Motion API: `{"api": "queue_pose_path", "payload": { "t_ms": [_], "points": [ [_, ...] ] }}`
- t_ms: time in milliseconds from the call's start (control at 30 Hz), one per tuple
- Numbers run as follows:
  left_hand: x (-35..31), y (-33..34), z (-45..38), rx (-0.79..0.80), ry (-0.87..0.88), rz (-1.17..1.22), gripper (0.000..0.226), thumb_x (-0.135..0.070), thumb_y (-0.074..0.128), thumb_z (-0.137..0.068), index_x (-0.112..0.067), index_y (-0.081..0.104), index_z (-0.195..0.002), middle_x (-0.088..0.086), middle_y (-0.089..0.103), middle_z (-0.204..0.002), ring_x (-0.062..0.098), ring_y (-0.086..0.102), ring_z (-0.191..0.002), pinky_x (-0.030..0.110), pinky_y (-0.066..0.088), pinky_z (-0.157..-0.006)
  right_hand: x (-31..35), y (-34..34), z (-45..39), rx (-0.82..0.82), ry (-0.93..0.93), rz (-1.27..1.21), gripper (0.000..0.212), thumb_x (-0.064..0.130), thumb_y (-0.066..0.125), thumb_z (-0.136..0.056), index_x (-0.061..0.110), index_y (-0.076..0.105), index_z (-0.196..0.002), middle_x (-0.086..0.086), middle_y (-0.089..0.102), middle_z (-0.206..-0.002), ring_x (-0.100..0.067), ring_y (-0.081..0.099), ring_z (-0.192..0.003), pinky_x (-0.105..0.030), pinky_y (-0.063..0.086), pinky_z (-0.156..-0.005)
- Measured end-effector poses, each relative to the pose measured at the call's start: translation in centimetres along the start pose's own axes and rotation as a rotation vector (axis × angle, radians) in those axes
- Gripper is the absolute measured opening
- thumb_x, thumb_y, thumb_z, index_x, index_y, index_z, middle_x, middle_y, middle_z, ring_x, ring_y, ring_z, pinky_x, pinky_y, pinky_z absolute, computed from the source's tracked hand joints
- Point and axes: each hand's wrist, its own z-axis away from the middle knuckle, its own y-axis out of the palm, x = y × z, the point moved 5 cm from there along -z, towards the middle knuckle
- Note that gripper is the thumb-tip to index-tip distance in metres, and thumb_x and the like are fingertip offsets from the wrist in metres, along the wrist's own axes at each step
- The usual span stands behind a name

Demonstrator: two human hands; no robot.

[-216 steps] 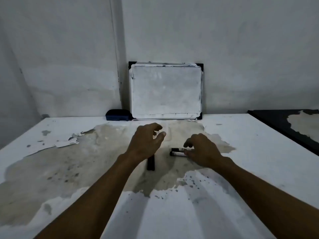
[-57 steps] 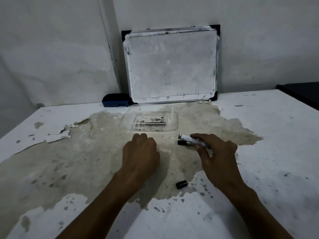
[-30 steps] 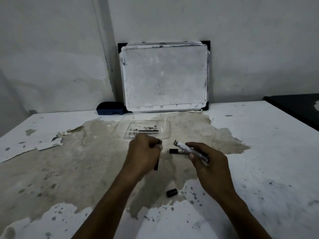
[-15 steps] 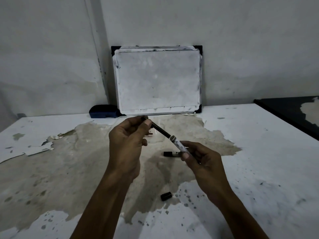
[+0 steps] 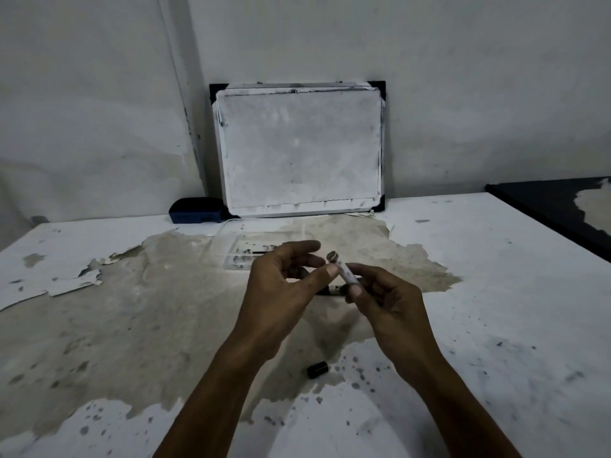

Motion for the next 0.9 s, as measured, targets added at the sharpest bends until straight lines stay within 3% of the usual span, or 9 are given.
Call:
{"api": "queue_pose_path", "payload": {
  "t_ms": [100, 233, 333, 433, 567, 667, 733, 800, 900],
  "points": [
    [0.0, -0.4, 0.7, 0.092, 0.014, -0.297, 0.026, -0.029, 0.077, -0.078, -0.026, 0.072, -0.103, -0.009, 0.071, -0.085, 0.007, 0.065, -0.077, 0.019, 0.050, -0.065, -0.4, -0.5, -0.2, -0.049, 0.038, -0.052, 0.029, 0.001, 0.060, -0.089, 0.018, 0.068, -0.111, -0.001, 0.077, -0.085, -0.010, 0.071, -0.081, -0.018, 0.054, -0.069],
    [1.2, 0.1, 2.7, 0.453, -0.001, -0.772, 0.033, -0.040, 0.077, -0.076, -0.023, 0.073, -0.104, -0.014, 0.067, -0.092, -0.001, 0.057, -0.075, 0.011, 0.041, -0.058, -0.5, -0.7, -0.3, -0.070, 0.034, -0.036, 0.028, 0.001, 0.060, -0.089, 0.017, 0.068, -0.111, -0.002, 0.075, -0.083, -0.005, 0.070, -0.077, -0.013, 0.050, -0.064],
    [2.2, 0.3, 3.6, 0.539, -0.017, -0.848, 0.037, -0.035, 0.080, -0.073, -0.017, 0.074, -0.105, -0.003, 0.069, -0.100, 0.004, 0.060, -0.078, 0.013, 0.046, -0.062, -0.4, -0.6, -0.2, -0.058, 0.020, -0.022, 0.028, 0.000, 0.060, -0.089, 0.017, 0.068, -0.111, -0.005, 0.075, -0.087, -0.004, 0.070, -0.078, -0.013, 0.051, -0.065],
    [2.7, 0.3, 3.7, 0.542, 0.019, -0.807, 0.022, -0.026, 0.080, -0.075, -0.021, 0.079, -0.096, -0.009, 0.067, -0.086, 0.001, 0.061, -0.074, 0.014, 0.051, -0.073, -0.4, -0.4, 0.0, -0.044, 0.013, 0.002, 0.029, 0.001, 0.061, -0.089, 0.023, 0.069, -0.107, 0.001, 0.075, -0.085, -0.004, 0.070, -0.079, -0.014, 0.051, -0.066],
    [1.9, -0.6, 3.1, 0.420, 0.088, -0.725, 0.015, -0.020, 0.076, -0.079, -0.026, 0.078, -0.092, -0.029, 0.062, -0.069, -0.004, 0.059, -0.069, 0.005, 0.043, -0.060, -0.6, -0.4, 0.1, -0.023, 0.013, 0.054, 0.032, 0.003, 0.062, -0.088, 0.030, 0.070, -0.105, 0.005, 0.076, -0.086, -0.009, 0.070, -0.084, -0.021, 0.052, -0.070],
    [-0.1, -2.5, 2.0, 0.169, 0.172, -0.604, 0.015, -0.021, 0.079, -0.076, -0.030, 0.075, -0.087, -0.024, 0.064, -0.070, -0.006, 0.060, -0.071, 0.008, 0.044, -0.056, -0.5, -0.3, 0.2, 0.001, -0.015, 0.095, 0.032, 0.005, 0.063, -0.088, 0.032, 0.071, -0.105, 0.007, 0.076, -0.093, -0.011, 0.070, -0.090, -0.028, 0.054, -0.079],
    [-1.4, -3.5, 1.2, 0.038, 0.236, -0.552, 0.015, -0.020, 0.080, -0.074, -0.028, 0.075, -0.086, -0.019, 0.068, -0.074, -0.005, 0.062, -0.075, 0.009, 0.045, -0.059, -0.2, -0.1, 0.3, 0.030, -0.035, 0.119, 0.031, 0.004, 0.063, -0.088, 0.028, 0.071, -0.106, 0.008, 0.076, -0.096, -0.009, 0.070, -0.093, -0.023, 0.052, -0.080],
    [-2.5, -3.9, 0.7, -0.034, 0.301, -0.544, 0.016, -0.018, 0.080, -0.074, -0.024, 0.076, -0.088, -0.018, 0.070, -0.078, -0.008, 0.060, -0.078, 0.002, 0.042, -0.062, 0.0, 0.3, 0.4, 0.070, -0.044, 0.125, 0.029, 0.002, 0.062, -0.088, 0.022, 0.071, -0.107, 0.014, 0.076, -0.098, -0.004, 0.069, -0.095, -0.015, 0.051, -0.080],
    [-3.0, -3.6, 0.3, -0.023, 0.342, -0.558, 0.017, -0.016, 0.080, -0.075, -0.021, 0.078, -0.091, -0.019, 0.068, -0.077, -0.012, 0.058, -0.076, -0.002, 0.038, -0.061, 0.0, 0.6, 0.5, 0.084, -0.058, 0.174, 0.028, 0.002, 0.063, -0.088, 0.019, 0.071, -0.108, 0.015, 0.076, -0.100, -0.001, 0.068, -0.099, -0.017, 0.052, -0.086]
  ]
}}
